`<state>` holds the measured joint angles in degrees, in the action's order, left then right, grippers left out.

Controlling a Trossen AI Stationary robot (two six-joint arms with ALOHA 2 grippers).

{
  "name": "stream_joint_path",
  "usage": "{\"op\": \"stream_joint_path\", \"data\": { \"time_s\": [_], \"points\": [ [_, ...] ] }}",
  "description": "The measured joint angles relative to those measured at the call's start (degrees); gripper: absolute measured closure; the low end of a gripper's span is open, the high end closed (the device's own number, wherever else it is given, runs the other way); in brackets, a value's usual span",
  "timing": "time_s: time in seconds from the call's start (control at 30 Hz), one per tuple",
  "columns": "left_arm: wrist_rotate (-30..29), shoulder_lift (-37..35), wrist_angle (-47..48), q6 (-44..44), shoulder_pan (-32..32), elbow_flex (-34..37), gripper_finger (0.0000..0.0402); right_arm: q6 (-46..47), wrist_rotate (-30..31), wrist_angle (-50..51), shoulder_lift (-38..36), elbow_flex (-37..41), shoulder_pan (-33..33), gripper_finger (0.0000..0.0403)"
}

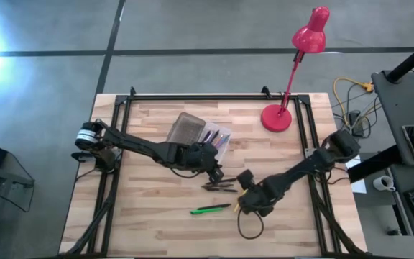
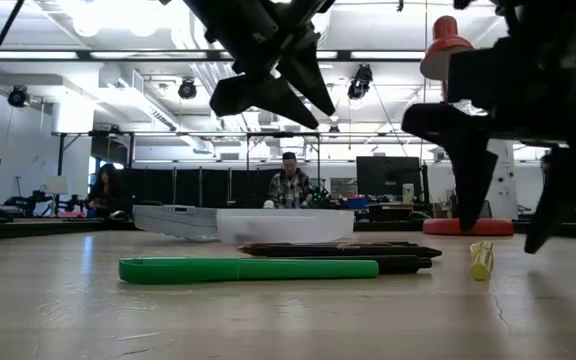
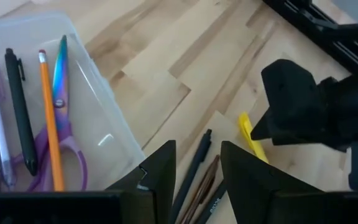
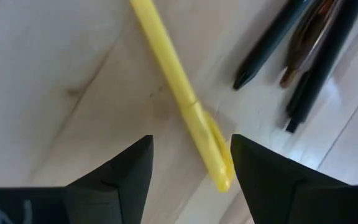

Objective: Pick & place school supplies into a supply box
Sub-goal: Put the yellow pen into the supply box

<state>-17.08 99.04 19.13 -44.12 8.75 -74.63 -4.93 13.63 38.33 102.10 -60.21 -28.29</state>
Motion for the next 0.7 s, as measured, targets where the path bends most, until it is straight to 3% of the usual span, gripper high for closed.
{"op": "stream_joint_path", "data": {
  "time_s": [0.13,0.3,0.57,0.7],
  "points": [
    [-0.11,-0.11,0.20,-1.78,0.71,0.00,0.0290,-0.26,-0.98,-0.07,-0.36,-1.04,0.21,0.0188],
    [-0.02,-0.92,0.20,-6.82,1.91,0.11,0.0290,-0.22,-12.88,-1.27,0.18,-1.37,2.10,0.0193],
    [-0.15,-5.28,0.10,-10.99,3.29,2.84,0.0290,-5.20,-10.44,-3.96,1.61,-1.33,4.55,0.0204],
    [-3.49,-9.54,0.26,-14.70,4.36,6.88,0.0290,-5.36,-10.45,-1.81,0.38,-1.33,4.57,0.0204]
  ]
}}
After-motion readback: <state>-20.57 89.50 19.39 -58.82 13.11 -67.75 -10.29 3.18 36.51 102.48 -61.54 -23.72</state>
